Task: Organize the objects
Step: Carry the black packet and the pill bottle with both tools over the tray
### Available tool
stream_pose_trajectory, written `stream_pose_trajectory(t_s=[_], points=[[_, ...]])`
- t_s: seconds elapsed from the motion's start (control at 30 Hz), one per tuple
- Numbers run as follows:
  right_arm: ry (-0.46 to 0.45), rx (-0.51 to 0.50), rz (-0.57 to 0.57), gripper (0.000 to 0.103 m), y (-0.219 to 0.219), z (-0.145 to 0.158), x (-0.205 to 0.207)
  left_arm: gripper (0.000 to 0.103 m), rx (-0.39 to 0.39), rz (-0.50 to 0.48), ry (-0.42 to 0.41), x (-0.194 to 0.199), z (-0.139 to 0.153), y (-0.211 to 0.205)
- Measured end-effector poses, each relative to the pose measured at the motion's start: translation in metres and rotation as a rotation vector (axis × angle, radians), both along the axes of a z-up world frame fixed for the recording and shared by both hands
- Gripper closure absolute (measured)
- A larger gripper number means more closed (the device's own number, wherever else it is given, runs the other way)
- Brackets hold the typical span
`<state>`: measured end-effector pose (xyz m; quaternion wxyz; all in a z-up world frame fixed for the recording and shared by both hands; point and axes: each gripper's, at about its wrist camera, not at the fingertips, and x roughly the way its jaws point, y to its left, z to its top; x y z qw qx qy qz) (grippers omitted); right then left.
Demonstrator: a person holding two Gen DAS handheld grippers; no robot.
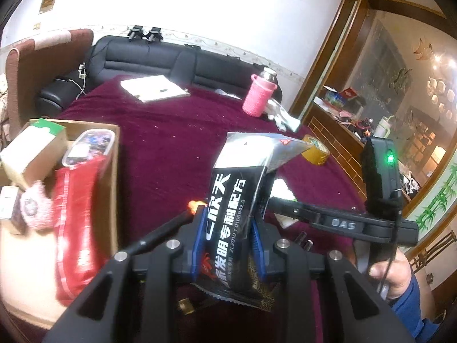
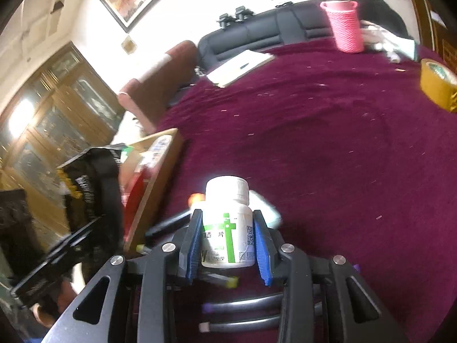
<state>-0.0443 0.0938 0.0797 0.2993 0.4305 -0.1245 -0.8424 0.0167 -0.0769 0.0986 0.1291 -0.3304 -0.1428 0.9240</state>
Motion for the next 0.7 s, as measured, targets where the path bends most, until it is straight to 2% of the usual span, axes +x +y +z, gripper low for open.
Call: stream_pose_trajectory(t_s=[0.17,0.43,0.7], points=[[0.006,-0.036,0.047,0.066,-0.029,0.014,0.018,0.075,0.027,0.047,0.008,0.017,0.002,-0.032],[-0.031,-0.052,0.168,0.066,-0.095,0.014,0.042,0.075,0.058,0.166,0.011,0.044,0.002,-0.097],[-0.059,-0.004,0.297,0.066,-0.175,0.002,0.049,0.075,0.083,0.324,-0.087,0.067,-0.021,-0.165]])
